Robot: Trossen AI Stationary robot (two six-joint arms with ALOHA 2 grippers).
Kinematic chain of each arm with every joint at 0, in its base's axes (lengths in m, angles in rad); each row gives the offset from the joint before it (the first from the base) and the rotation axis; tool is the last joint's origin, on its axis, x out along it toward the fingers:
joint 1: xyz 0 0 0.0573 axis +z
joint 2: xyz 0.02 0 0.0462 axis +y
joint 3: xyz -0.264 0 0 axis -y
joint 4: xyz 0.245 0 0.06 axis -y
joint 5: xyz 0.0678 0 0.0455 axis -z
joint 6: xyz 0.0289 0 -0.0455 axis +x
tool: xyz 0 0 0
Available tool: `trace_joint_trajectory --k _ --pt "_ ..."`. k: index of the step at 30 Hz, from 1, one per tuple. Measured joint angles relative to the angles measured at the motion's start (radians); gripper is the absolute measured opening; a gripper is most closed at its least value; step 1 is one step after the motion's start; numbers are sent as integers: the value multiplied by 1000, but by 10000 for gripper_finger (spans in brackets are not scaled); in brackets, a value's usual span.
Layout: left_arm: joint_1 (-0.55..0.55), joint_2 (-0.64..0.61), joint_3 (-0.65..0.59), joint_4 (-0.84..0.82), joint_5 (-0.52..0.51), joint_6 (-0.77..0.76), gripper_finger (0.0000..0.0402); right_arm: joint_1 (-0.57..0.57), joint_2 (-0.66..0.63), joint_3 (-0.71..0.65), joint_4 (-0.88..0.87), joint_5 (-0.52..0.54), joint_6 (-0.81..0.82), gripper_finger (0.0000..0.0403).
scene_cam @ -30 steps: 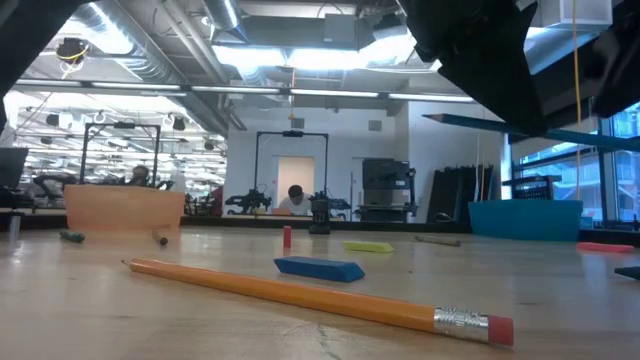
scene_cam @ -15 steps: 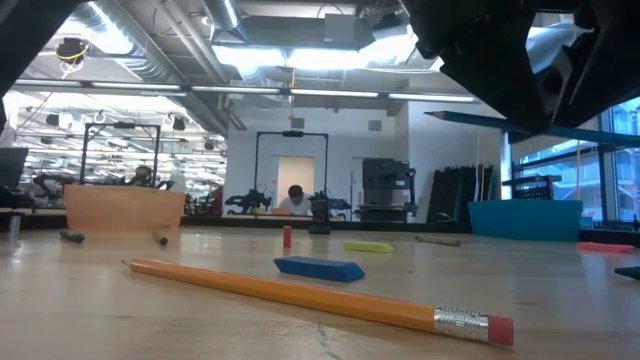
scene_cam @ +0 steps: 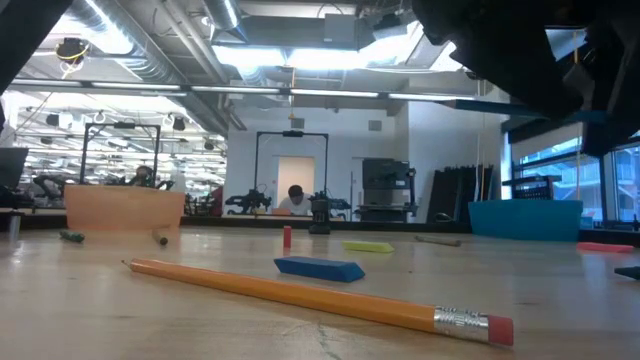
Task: Sort crayons/erasers/pens/pencils in bins
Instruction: Put the blue pencil into the yellow bin
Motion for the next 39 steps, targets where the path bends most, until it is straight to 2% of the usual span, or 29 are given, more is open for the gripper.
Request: trace_joint_trajectory --k 6,12,18,22,26,30,36,39 --pt "2 0 0 11 3 -15 16 0 0 0 -6 -21 12 24" --pt "10 1 0 22 1 -19 47 0 -1 23 -65 -24 71 40" --pt "19 -8 3 -29 -78 -54 87 9 -1 189 -404 -9 180 24" --pt "39 -13 5 -79 -80 -75 100 46 -1 340 -678 -5 320 24" --pt "54 -7 0 -163 -58 -105 101 117 -2 440 -879 12 539 34" --pt "60 -8 0 -194 -60 -109 101 203 -2 457 -980 -45 770 28" --pt "61 -8 0 -212 -62 -110 102 331 2 441 -981 -146 1036 28" --pt "65 -8 0 -211 -64 -117 101 384 13 439 -985 -255 1142 33"
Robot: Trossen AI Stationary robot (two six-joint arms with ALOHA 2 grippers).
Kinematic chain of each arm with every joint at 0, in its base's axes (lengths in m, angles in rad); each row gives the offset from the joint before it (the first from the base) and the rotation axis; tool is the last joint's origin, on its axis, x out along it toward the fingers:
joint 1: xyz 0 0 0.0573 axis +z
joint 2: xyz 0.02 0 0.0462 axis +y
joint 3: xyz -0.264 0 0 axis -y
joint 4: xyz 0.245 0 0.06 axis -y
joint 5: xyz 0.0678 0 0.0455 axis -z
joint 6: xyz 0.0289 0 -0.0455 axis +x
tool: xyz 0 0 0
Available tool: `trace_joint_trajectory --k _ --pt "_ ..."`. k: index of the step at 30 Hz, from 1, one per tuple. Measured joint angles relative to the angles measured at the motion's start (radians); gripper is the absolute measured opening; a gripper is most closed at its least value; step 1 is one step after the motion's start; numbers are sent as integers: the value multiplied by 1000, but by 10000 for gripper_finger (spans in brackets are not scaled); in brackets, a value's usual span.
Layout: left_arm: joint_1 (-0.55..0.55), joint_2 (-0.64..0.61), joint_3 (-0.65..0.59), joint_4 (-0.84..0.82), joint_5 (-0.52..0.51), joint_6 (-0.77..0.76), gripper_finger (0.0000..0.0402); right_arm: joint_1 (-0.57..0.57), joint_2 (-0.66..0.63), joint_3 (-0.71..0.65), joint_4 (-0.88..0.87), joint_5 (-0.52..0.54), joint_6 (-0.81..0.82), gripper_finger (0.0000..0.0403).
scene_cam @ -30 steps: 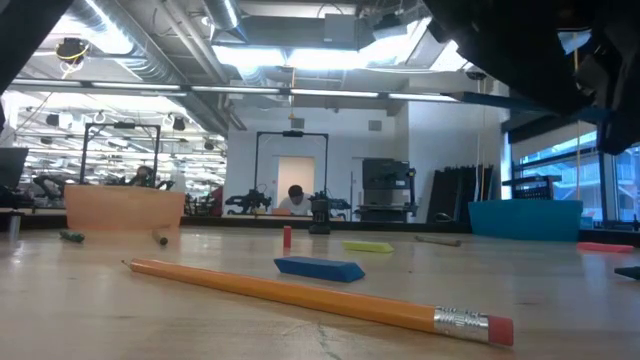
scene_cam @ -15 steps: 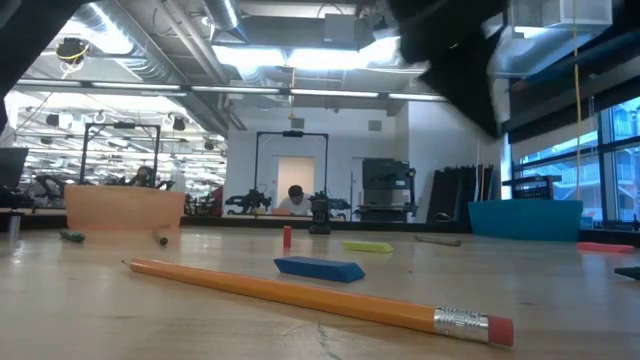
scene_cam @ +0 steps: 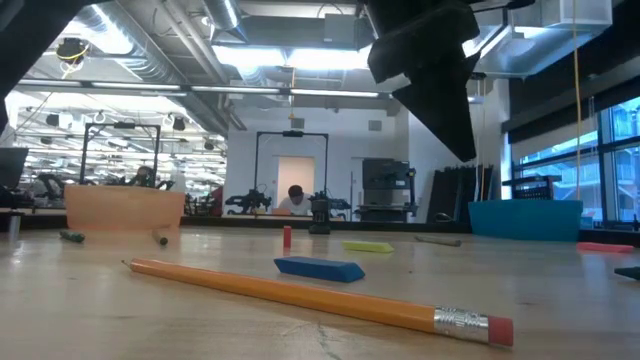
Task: Sort crayons/erasers/pens/pencils in bins
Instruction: Put the blue pencil into the yellow bin, then put the yellow pencil into the yellow bin
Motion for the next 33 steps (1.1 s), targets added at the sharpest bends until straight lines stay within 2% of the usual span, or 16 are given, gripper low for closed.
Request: trace_joint_trajectory --k 2,5,10,17,20,29,33 --pt "7 0 0 -1 0 -4 102 31 12 0 1 -74 47 31" --pt "18 0 0 0 -2 -6 103 63 35 -1 12 -130 92 25" --pt "40 0 0 -3 -1 11 101 80 81 -1 45 -136 111 39" --pt "73 0 0 -90 2 24 100 77 163 -21 50 -136 72 49" --pt "80 0 0 -99 48 24 99 77 176 -40 59 -136 76 53" --pt "76 -1 -7 -64 78 27 99 77 179 -101 209 -135 78 133" --pt "78 -24 -60 -1 100 51 99 77 175 -101 195 -159 96 157"
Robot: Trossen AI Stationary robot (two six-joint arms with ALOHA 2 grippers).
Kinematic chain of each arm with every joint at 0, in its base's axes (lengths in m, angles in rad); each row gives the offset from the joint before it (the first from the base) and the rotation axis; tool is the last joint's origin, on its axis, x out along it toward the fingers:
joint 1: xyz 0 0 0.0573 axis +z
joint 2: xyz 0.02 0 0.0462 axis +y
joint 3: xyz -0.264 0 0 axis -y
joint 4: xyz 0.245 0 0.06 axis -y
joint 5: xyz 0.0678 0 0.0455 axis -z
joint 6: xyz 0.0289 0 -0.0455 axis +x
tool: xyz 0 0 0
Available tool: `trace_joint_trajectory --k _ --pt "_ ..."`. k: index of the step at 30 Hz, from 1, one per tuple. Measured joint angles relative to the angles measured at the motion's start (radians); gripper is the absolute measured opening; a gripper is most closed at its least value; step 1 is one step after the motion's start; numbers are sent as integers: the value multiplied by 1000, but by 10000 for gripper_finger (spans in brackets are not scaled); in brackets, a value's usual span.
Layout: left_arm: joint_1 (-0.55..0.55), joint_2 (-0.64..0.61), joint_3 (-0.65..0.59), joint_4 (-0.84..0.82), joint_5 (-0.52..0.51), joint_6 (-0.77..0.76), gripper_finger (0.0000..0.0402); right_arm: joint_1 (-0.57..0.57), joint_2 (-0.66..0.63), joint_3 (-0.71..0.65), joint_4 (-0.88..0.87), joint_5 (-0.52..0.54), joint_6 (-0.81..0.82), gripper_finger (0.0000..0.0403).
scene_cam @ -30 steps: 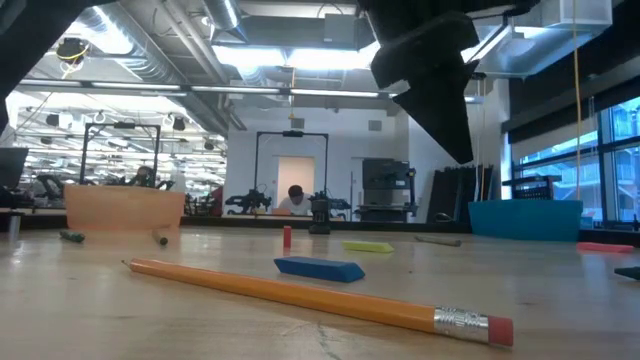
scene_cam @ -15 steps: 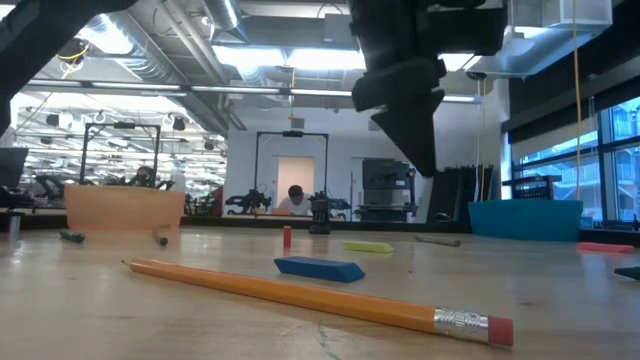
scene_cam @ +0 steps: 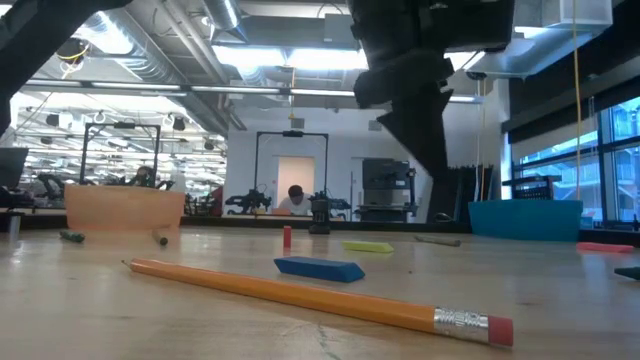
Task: Sort crayons/erasers/pens/pencils in bins
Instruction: Put the yellow pencil into the yellow bin
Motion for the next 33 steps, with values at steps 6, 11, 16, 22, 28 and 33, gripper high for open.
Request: trace_joint_trajectory --k 6,11,16,22,28,33 --pt "37 -164 -277 318 240 26 99 0 -12 61 -126 219 4 160" --pt "73 -376 -677 773 360 16 98 -8 -13 92 -236 617 -48 161" --pt "106 -505 -1021 1228 394 -8 98 -128 -13 53 -224 893 -157 161" --pt "186 -581 -1192 1365 517 -7 98 -362 -24 32 -60 1002 -555 161" --pt "279 -596 -1255 1425 668 6 98 -593 -84 -76 225 958 -1014 161" --pt "362 -597 -1284 1481 758 9 98 -753 -200 -259 656 852 -1368 161"
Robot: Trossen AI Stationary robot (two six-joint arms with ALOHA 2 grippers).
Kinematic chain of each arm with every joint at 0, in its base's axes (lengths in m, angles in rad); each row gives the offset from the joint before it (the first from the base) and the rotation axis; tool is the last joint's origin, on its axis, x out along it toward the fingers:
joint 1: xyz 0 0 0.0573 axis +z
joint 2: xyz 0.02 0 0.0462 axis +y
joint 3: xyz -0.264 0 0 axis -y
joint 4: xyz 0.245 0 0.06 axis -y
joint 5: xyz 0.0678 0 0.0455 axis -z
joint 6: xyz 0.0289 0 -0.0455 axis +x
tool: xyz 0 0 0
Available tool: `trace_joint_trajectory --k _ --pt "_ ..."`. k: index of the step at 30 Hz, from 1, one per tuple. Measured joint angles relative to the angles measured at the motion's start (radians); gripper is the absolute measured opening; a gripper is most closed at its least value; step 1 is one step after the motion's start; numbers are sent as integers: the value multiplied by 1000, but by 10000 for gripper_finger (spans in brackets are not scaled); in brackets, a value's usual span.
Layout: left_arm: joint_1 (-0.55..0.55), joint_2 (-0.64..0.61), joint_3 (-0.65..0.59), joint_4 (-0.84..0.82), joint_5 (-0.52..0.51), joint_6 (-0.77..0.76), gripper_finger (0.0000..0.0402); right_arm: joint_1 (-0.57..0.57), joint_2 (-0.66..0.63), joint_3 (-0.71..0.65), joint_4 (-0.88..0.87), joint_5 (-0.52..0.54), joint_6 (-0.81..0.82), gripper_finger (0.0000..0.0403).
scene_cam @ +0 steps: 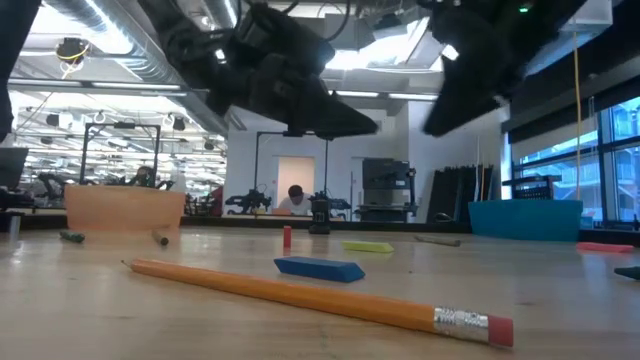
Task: Sort crayons/erasers/pens/pencils in bins
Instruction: Put the yellow pencil into the yellow bin
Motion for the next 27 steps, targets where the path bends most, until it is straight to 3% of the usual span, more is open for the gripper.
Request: trace_joint_trajectory --k 4,9,18,23,27 --pt "56 -2 0 8 85 1 98 -121 -114 -130 328 -162 -234 161" --pt "118 -2 0 23 161 2 98 -295 -208 -260 500 -374 -374 161" --pt "233 -2 -1 102 208 36 98 -548 -199 -401 842 -774 -596 161" --pt "289 -3 -1 142 361 -7 98 -652 -195 -398 864 -879 -623 161" --pt "296 -3 -1 84 382 14 98 -695 -195 -397 865 -845 -687 161"
